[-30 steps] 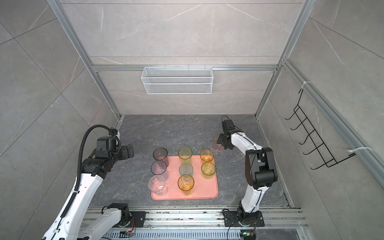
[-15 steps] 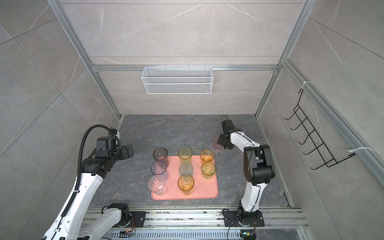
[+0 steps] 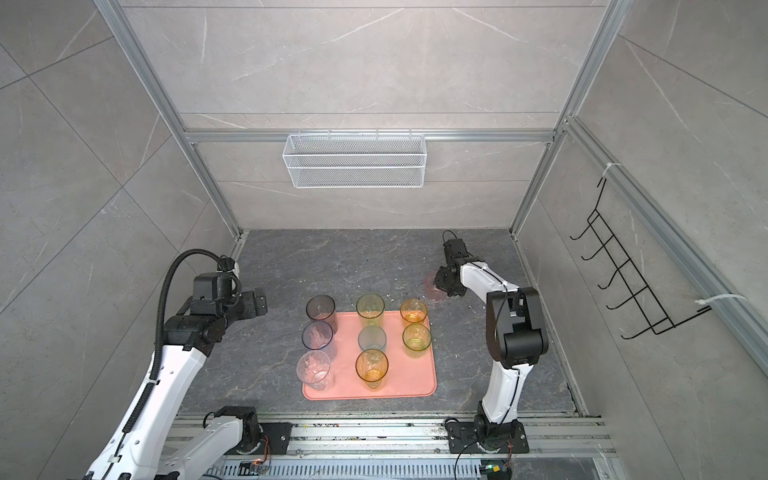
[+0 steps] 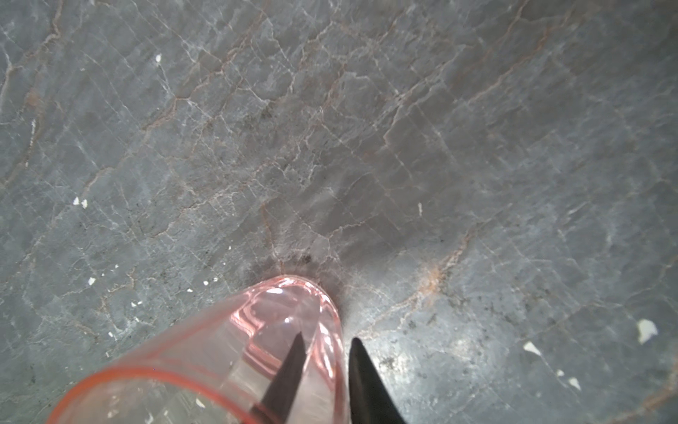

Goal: Place the glasses into the tray
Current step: 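Lower the right gripper into the pink cup's rim and close it, then lift the pink cup with the right gripper and carry it toward the tray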

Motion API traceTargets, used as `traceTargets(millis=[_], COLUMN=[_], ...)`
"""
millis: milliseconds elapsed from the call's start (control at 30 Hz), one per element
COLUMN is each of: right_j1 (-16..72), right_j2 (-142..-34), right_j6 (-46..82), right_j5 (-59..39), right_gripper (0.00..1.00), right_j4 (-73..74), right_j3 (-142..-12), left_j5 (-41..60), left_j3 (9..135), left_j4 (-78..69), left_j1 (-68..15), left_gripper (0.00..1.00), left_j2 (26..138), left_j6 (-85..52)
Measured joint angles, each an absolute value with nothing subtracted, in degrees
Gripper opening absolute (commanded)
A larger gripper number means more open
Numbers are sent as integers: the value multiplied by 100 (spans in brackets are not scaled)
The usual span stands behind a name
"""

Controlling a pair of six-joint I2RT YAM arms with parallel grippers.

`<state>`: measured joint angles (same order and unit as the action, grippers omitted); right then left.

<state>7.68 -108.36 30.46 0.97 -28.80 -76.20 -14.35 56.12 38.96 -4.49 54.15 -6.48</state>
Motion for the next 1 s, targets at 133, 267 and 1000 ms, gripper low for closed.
traceTargets(millis=[133,267,1000], right_j1=[768,768,768], right_j2=[-10836,-10836,-10296], right_j6=[3022,2976,2526], right_j5=[69,62,126], right_gripper=[17,10,0], right_j4=[-2884,-2888,-3559], right_j3=[-7640,-7647,-7876], left_j5=[-1435,-1435,-1310], left_j3=[5612,5612,5612], left_j4=[3896,3896,3896], left_j1=[-447,-447,-445], left_gripper=[99,99,99], left_j2=[5426,5426,5426], left_j6=[-648,-646,-648])
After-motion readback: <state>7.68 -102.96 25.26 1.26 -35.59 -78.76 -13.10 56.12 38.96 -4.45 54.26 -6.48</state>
